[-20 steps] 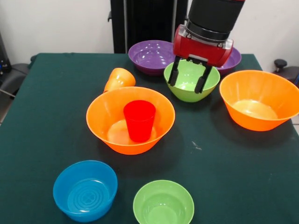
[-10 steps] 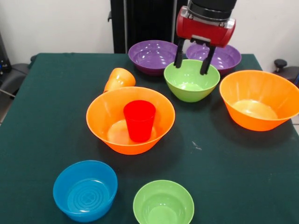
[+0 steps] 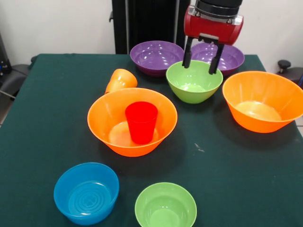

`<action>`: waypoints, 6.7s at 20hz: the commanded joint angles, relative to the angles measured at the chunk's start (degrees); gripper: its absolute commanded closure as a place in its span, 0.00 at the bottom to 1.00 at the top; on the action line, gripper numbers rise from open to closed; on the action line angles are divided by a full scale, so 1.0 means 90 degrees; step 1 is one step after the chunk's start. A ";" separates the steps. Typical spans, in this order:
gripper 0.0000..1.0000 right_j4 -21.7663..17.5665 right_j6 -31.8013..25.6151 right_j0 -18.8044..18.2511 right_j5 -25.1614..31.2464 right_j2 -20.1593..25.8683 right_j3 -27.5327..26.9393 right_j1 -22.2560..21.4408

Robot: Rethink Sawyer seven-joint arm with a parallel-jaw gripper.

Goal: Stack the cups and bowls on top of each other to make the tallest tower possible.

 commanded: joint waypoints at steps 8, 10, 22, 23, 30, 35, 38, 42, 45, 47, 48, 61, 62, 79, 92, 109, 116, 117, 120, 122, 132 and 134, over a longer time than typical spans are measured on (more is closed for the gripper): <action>0.00 0.0277 0.0530 0.0039 -0.1029 0.0961 0.0111 0.0771; 0.00 0.0291 0.0518 0.0047 -0.1041 0.0958 0.0001 0.0871; 0.00 0.0465 0.0511 0.0103 -0.1245 0.1082 -0.0385 0.1296; 0.00 0.0474 0.0514 0.0100 -0.1237 0.1096 -0.0354 0.1272; 0.00 0.0618 0.0525 0.0045 -0.1033 0.1253 -0.0085 0.1042; 0.00 0.0714 0.0474 -0.0030 -0.0952 0.1405 0.0136 0.0870; 0.00 0.0763 0.0436 -0.0046 -0.0927 0.1462 0.0260 0.0765; 0.00 0.0670 0.0445 -0.0037 -0.1185 0.1424 0.0238 0.0937; 0.00 0.0493 0.0375 -0.0008 -0.1373 0.1320 -0.0104 0.1380; 0.00 0.0421 0.0370 0.0039 -0.1420 0.1229 -0.0235 0.1542; 0.00 0.0408 0.0380 0.0059 -0.1420 0.1193 -0.0262 0.1575; 0.00 0.0374 0.0163 -0.0100 -0.1252 0.1244 -0.0216 0.1549; 0.00 0.0365 0.0167 -0.0102 -0.1288 0.1243 -0.0196 0.1551; 1.00 0.0368 0.0169 -0.0052 -0.1125 0.1137 -0.0234 0.1457; 1.00 0.0575 -0.0058 -0.0147 0.0171 0.1172 0.0329 0.0163; 0.00 0.0419 0.0113 -0.0276 -0.0277 0.1214 0.0678 0.0003; 0.00 0.0155 -0.0033 -0.0392 -0.0907 0.1256 0.0333 0.0765; 0.00 0.0133 -0.0043 -0.0389 -0.0962 0.1250 0.0283 0.0841; 0.00 0.0004 -0.0005 -0.0292 -0.1147 0.1114 0.0191 0.1008; 0.00 -0.0113 0.0134 -0.0099 -0.1264 0.0855 0.0061 0.1103; 0.00 -0.0161 -0.0001 -0.0229 -0.1493 0.0985 0.0053 0.1322; 0.00 -0.0144 0.0042 -0.0202 -0.1524 0.0993 0.0025 0.1372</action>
